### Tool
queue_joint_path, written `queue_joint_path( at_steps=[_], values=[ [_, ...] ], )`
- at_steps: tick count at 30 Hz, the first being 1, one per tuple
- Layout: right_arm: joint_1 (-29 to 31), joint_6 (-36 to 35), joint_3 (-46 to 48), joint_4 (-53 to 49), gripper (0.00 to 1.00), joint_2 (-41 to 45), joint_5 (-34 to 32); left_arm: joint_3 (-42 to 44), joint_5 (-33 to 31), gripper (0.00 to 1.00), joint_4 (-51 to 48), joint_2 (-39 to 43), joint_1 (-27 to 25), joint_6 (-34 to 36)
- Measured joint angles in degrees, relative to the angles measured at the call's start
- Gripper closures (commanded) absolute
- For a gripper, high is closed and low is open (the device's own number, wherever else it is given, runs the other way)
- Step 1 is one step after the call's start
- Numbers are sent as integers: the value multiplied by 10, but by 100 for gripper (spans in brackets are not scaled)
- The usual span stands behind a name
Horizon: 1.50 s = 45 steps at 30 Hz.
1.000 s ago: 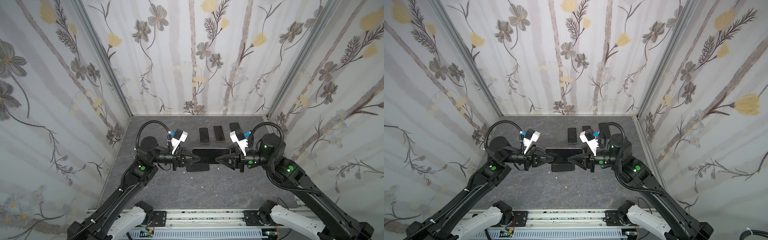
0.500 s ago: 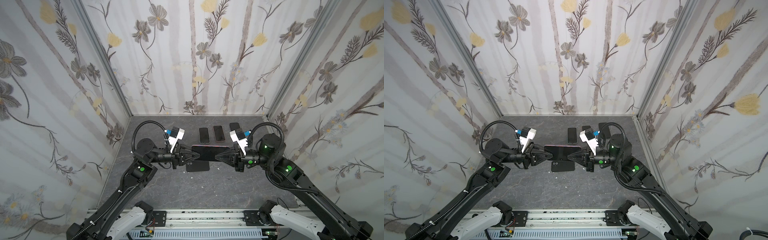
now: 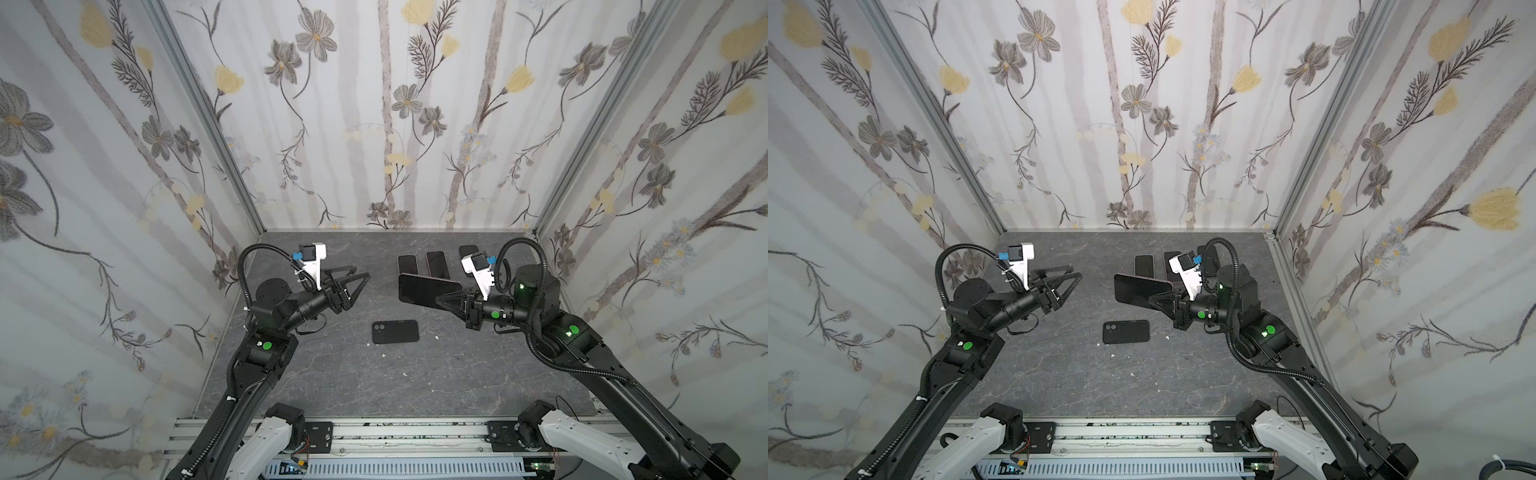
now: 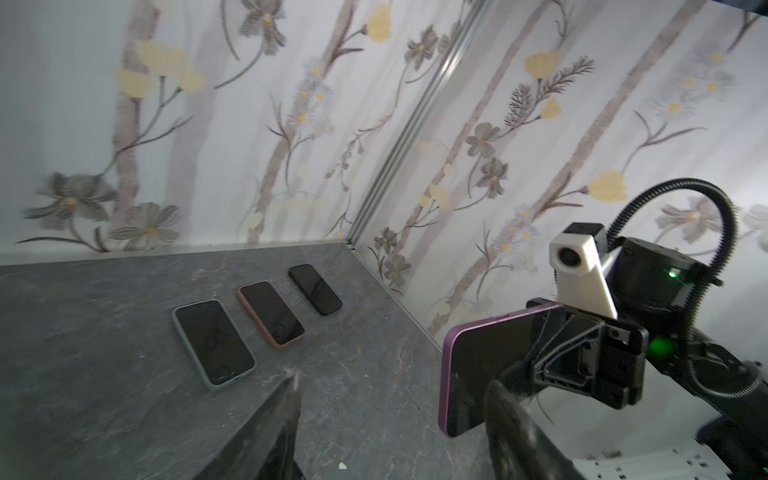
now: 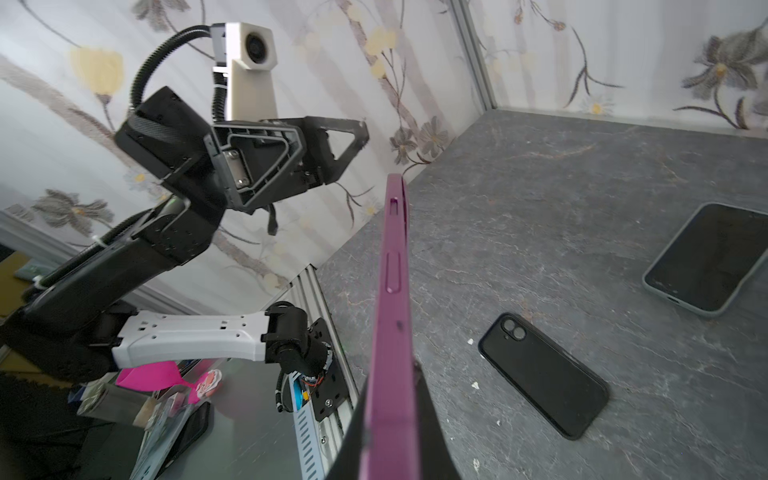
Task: Put the phone into the phone case
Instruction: 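Lower the phone with both grippers onto the black case, then press the phone edge into the black case rim with both grippers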
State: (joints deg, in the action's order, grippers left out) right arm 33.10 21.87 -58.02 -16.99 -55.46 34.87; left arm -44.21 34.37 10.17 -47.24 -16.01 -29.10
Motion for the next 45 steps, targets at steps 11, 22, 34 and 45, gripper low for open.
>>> queue_joint_path(
  at_steps=[11, 22, 34, 45],
  values=[
    [-4, 94, 54, 6, 100, -201, 34, 10, -127, 36, -146, -151, 4, 0],
    [-2, 220, 63, 151, 100, -353, 60, 86, -98, 41, -100, -245, 2, -46],
    [12, 235, 13, 180, 100, -476, 100, 65, -49, 43, -69, -370, -40, -43],
    [13, 230, 14, 198, 100, -510, 129, 58, -42, 50, -64, -429, -57, -39]
  ],
)
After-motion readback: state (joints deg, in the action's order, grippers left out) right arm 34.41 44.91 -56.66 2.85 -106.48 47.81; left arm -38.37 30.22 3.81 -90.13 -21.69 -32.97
